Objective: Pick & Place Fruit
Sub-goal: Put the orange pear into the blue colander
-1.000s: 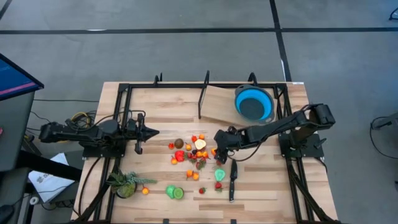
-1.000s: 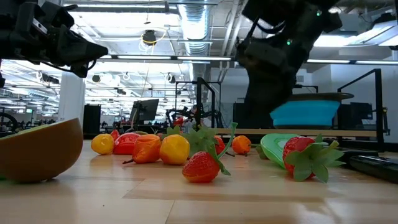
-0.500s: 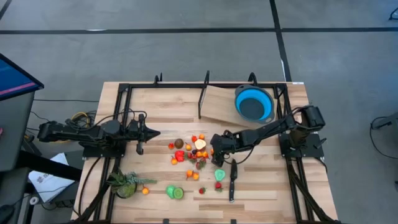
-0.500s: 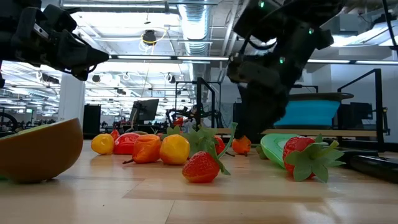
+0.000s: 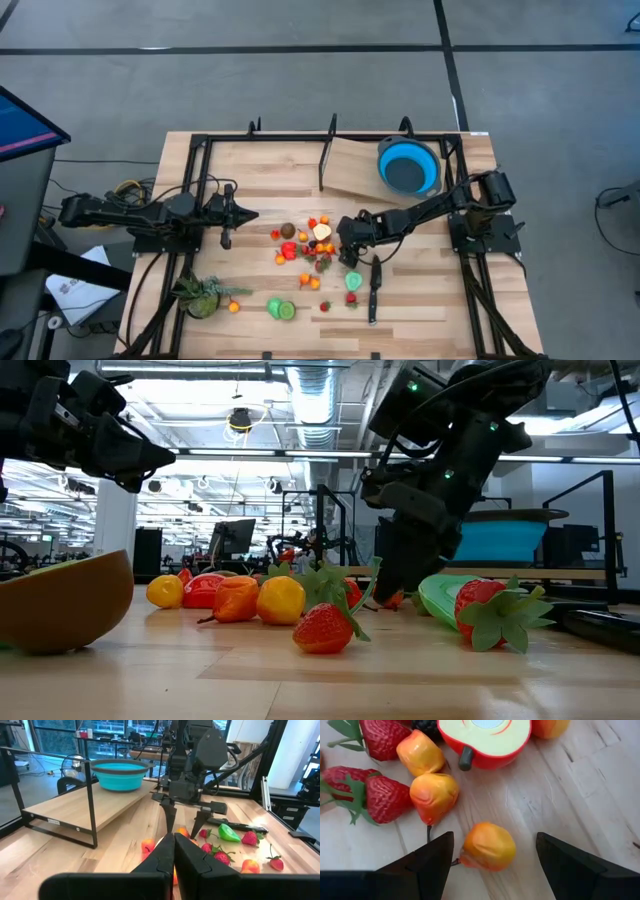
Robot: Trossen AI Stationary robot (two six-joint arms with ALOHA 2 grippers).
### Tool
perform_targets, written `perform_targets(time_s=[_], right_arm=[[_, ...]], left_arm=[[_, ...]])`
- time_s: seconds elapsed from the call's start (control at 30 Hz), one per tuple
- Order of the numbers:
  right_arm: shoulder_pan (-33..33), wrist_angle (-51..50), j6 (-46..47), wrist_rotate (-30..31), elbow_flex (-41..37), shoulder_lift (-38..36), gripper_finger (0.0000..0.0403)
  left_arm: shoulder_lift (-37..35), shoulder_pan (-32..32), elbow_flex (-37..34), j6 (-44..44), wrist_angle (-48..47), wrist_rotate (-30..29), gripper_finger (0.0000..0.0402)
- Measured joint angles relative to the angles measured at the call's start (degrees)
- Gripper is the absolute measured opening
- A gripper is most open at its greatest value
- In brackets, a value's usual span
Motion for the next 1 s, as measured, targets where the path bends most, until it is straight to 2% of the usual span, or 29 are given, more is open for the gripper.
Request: perform_targets(time_s=[0.73,0.87,1.0], right_arm=[[0.1,-0.7,-1.0,-0.1,0.0,0.0,0.0273],[0.1,-0.9,-1.0,0.1,0.0,0.0,0.0254],[0.1,-1.0,-1.0,0.1,0.0,0.0,0.0219]], left_arm=[[0.0,0.0,0.0,0.0,0.3,0.0,0.0001],[0.0,0.0,0.0,0.0,0.3,0.0,0.0001],[0.0,0.0,0.0,0.0,0.3,0.0,0.0001]])
